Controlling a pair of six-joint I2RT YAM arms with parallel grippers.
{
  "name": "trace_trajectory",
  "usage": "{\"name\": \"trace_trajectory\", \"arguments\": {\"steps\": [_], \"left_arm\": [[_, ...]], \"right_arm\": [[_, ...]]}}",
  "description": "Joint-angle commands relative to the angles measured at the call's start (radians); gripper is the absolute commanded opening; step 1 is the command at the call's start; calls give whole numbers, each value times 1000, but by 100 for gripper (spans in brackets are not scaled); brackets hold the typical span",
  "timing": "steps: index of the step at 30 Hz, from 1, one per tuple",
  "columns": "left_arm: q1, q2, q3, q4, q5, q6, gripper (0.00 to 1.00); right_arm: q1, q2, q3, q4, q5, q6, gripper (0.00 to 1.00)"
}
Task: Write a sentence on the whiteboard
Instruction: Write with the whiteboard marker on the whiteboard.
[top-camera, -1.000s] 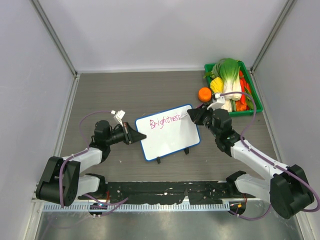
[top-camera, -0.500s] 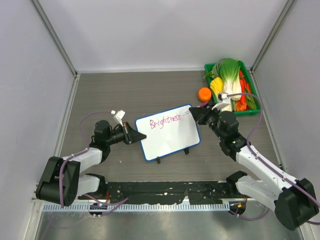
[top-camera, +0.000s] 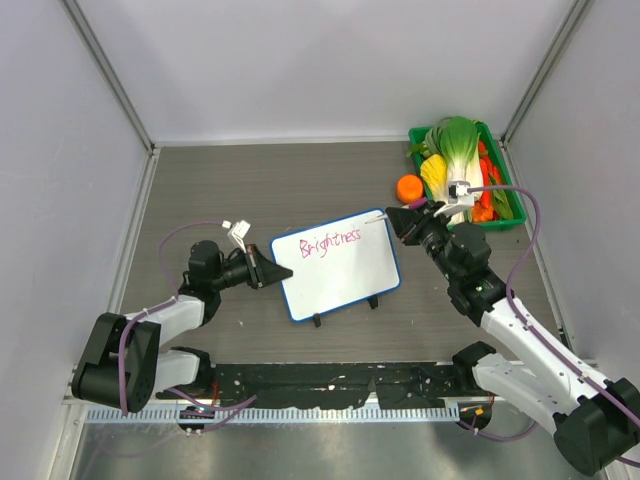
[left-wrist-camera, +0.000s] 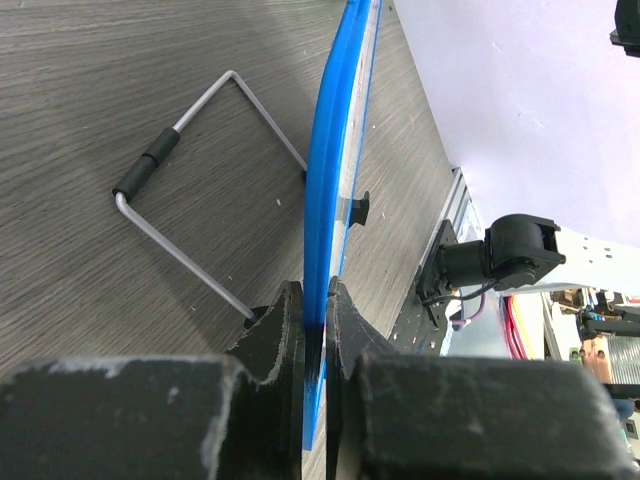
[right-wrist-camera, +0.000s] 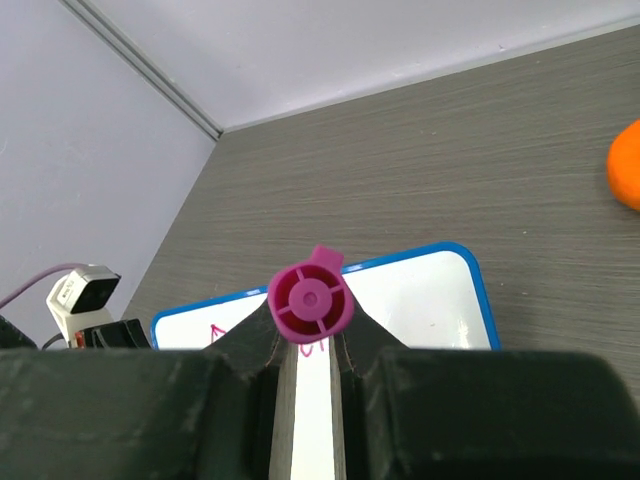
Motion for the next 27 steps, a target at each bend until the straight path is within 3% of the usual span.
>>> {"name": "trace_trajectory", "arguments": {"steps": [1, 27], "left_arm": [[3, 2, -4, -70, -91, 82, 0], [3, 12, -4, -65, -93, 81, 0]], "right_arm": [[-4, -3, 16, -1, 45, -42, 0], [-27, 161, 7, 89, 63, -84, 1]]}}
